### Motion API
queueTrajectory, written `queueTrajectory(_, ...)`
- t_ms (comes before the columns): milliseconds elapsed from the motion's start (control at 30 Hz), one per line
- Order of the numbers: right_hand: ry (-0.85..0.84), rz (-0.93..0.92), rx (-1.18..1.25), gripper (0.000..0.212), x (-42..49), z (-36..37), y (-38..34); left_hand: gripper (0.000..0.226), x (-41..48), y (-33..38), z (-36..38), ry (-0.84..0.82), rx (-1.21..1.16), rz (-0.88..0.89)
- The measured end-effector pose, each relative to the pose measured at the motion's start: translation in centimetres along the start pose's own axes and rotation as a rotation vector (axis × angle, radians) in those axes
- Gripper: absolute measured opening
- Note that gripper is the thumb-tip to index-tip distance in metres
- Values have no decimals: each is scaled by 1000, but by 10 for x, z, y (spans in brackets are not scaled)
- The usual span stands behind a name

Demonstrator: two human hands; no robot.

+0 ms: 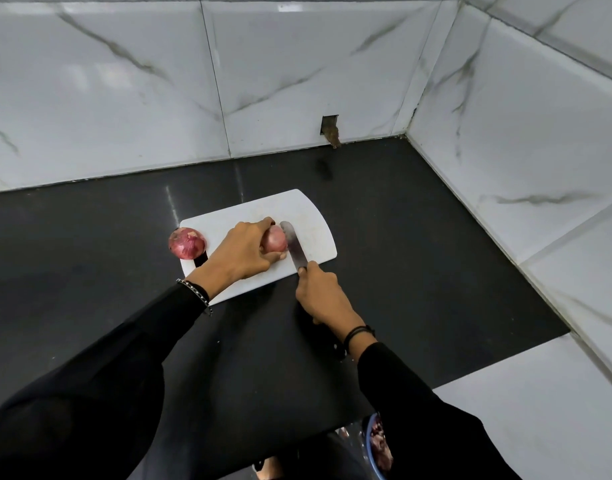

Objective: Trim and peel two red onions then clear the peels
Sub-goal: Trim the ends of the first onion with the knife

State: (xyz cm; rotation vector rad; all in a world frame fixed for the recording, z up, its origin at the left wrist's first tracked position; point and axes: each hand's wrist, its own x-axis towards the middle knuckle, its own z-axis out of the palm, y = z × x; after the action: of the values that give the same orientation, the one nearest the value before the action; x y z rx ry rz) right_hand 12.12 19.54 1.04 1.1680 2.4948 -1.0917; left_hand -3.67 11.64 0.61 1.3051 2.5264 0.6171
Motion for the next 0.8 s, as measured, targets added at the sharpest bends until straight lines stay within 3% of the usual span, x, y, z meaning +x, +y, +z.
queueTrajectory(333,-78,17,164,34,7,-6,10,65,-8,-10,1,57,-90,-15)
queueTrajectory(633,-105,5,278,29,10,-5,16,66,-10,-11,-7,59,-175,18)
queueTrajectory(800,-110,4,288,29,12,-7,18,71,-12,-19,-8,41,-269,-48)
